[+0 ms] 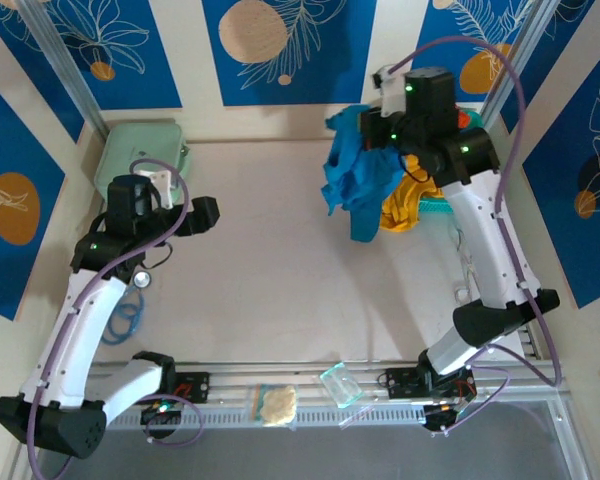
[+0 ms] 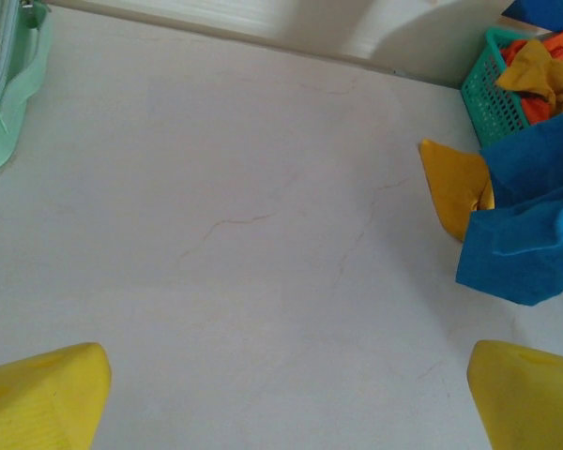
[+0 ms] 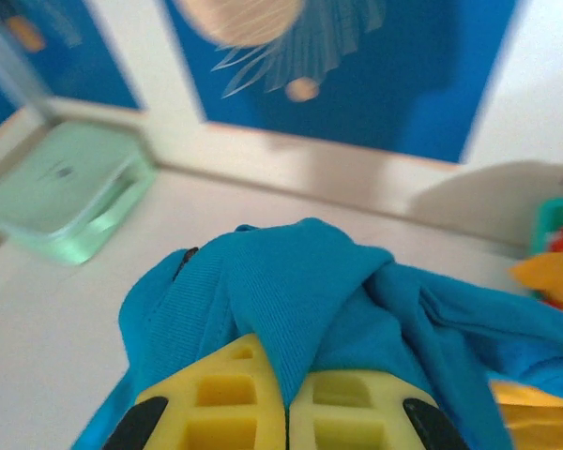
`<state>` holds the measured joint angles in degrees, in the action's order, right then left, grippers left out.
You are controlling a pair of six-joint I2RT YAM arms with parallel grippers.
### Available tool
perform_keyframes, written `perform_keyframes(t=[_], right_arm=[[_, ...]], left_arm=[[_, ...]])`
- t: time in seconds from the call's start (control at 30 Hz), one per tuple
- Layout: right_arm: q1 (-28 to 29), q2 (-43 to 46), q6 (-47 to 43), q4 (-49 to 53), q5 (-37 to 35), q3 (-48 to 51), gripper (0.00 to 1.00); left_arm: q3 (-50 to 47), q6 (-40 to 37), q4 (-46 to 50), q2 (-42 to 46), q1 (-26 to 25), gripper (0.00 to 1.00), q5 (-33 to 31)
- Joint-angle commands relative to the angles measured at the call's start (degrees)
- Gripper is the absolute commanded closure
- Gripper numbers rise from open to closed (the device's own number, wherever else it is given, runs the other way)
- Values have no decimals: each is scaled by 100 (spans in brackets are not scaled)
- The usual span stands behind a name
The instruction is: Fold and stack the t-shirts
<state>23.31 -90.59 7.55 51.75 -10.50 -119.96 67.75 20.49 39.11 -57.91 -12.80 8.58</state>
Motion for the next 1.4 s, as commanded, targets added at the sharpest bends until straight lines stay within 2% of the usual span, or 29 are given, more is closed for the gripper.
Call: perform_keyframes(t=[0.0,0.13,0.17,0.3,0.37,0.43,0.53,0.7,0.83,1.0,1.23,1.37], right_arm=[[402,-62,387,56,830,238,100],[657,-435,881,124,583,925,100],[657,-545,1032,154,454,1104,96],[540,-795,1432,380,-198,1598,58],[423,-764,1625,493,-521,1864,47],[251,-605,1820,547,-778,2198,41],[-97,-240,2164,478,-1066,2948,18],[-958,-25,2546,-434,-311,4282,20],[-1137,-608,2852,-1009,-75,4530,26],[-1057,-1544,3067,-1263,-383,4017,29],[-1066,-2797,2974,-1034,-943,2844,30],[-1131,-3506,2884,-811,-921,2257,38]], left_arm=[[218,-124,137,25,-95,2,126],[272,-126,159,-26,-153,1,144],[282,-133,184,-43,-171,1,144],[321,-190,296,-114,-287,1,37],[320,-211,338,-157,-394,1,-73],[315,-220,338,-230,-530,0,-182],[344,-263,320,-506,-951,0,-481],[459,-202,49,-1525,-1751,0,-824],[450,203,-492,-2446,-2001,0,-1119],[271,602,-1415,-3211,-2005,0,-1119],[188,830,-2428,-3968,-2002,0,-594],[146,884,-2646,-4231,-2011,1,-486]])
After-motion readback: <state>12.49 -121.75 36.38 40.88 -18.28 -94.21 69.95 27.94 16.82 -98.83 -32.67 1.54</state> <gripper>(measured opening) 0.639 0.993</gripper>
